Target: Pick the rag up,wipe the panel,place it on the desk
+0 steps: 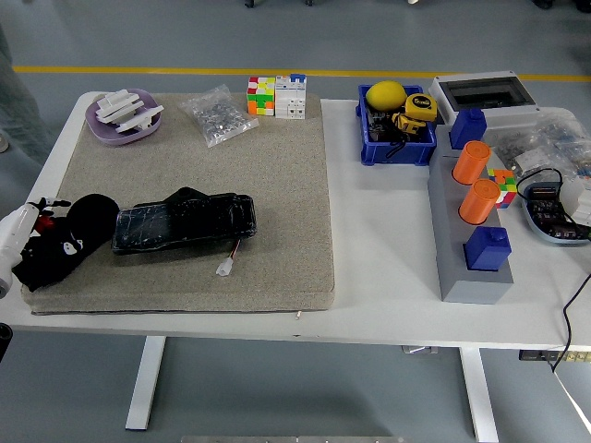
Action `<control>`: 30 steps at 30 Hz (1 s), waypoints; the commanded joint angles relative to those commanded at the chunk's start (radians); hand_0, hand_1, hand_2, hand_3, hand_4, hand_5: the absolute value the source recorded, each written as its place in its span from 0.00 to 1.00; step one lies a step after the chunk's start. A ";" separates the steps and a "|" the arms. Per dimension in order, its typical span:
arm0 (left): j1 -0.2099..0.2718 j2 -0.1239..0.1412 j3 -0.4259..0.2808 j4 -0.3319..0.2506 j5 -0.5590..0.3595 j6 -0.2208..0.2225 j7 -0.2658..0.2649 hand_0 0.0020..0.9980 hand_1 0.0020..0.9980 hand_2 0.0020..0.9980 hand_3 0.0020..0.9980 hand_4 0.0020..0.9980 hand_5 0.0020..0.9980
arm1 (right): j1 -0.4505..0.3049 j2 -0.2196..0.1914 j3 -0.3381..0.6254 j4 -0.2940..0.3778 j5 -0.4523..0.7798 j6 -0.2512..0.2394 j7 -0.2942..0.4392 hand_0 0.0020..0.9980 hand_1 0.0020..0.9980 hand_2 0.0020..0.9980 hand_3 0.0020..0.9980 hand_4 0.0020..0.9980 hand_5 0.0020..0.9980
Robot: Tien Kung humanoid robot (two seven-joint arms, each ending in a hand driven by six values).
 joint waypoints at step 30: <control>0.081 -0.005 -0.017 -0.279 0.010 0.017 0.089 0.27 0.29 0.54 0.46 0.32 0.00 | 0.000 -0.008 0.039 0.000 -0.051 -0.001 -0.006 0.79 0.68 0.69 0.61 0.99 0.46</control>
